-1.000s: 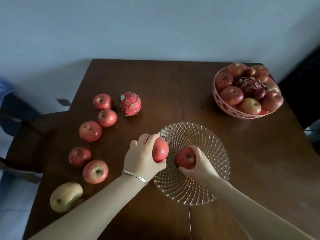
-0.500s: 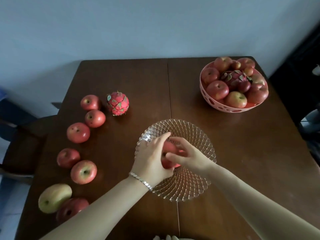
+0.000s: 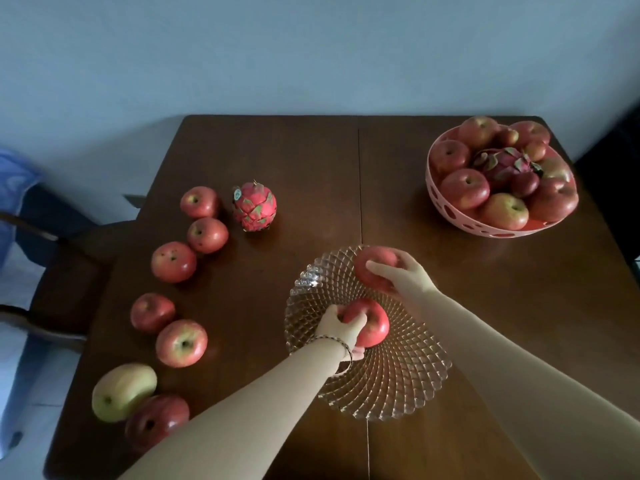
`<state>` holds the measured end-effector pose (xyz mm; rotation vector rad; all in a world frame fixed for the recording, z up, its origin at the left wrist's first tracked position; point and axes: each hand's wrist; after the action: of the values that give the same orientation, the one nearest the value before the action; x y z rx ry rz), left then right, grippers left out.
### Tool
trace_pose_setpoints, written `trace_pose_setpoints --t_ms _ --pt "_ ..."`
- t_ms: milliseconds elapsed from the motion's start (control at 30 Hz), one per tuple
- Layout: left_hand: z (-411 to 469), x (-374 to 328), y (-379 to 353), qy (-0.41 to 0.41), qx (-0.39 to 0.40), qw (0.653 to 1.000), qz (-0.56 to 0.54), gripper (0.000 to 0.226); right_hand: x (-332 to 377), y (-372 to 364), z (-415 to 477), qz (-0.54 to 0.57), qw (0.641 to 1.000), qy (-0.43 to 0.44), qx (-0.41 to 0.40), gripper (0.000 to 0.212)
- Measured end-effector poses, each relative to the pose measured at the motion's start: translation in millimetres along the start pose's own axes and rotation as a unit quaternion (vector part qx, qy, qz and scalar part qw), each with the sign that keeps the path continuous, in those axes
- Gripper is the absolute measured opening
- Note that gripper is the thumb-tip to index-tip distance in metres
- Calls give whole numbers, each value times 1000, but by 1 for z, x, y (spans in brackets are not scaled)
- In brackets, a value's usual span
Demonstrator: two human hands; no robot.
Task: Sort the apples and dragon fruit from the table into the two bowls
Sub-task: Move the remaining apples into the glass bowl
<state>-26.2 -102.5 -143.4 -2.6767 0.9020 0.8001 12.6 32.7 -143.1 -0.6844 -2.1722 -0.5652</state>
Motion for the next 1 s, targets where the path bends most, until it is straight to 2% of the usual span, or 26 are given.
trace_pose_setpoints --t_ms 333,467,567,700,767,833,867,900,933,967,1000 --pt "10 9 -5 -104 -50 993 3 31 -17 -20 -1 -130 982 82 -105 57" --pt "12 12 -8 -141 -54 988 31 34 -19 -23 -5 -137 973 102 -152 58" --pt "12 12 -8 -132 -50 990 2 36 -23 -21 -6 -144 973 68 -170 65" --pt "16 9 -7 -71 -37 997 -15 39 -26 -24 -8 -145 979 39 -141 70" --pt "11 4 -5 -63 -38 997 15 44 -25 -26 -11 -157 977 50 -133 75" --pt "2 -1 2 -102 -47 986 121 51 -24 -31 -17 -171 975 49 -130 84" --pt "-5 -4 10 -150 -71 968 188 51 -24 -33 -21 -183 973 53 -132 88" --pt "-13 -7 22 -227 -107 935 249 50 -24 -35 -25 -204 968 65 -133 92" --pt "-19 -10 40 -329 -156 880 305 48 -24 -38 -30 -233 960 85 -132 95" --pt "-22 -12 59 -417 -208 807 363 50 -24 -40 -33 -267 950 107 -125 97" --pt "-19 -14 80 -455 -266 732 432 56 -25 -42 -35 -302 938 126 -114 98"
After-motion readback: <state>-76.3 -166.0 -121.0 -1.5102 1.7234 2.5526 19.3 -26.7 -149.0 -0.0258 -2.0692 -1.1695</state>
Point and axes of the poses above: each hand's wrist, its own z-axis towards the middle knuckle, its own y-axis out of the back of the hand, x = y × z, and after that the axes turned 8 degrees about -z, right-handed
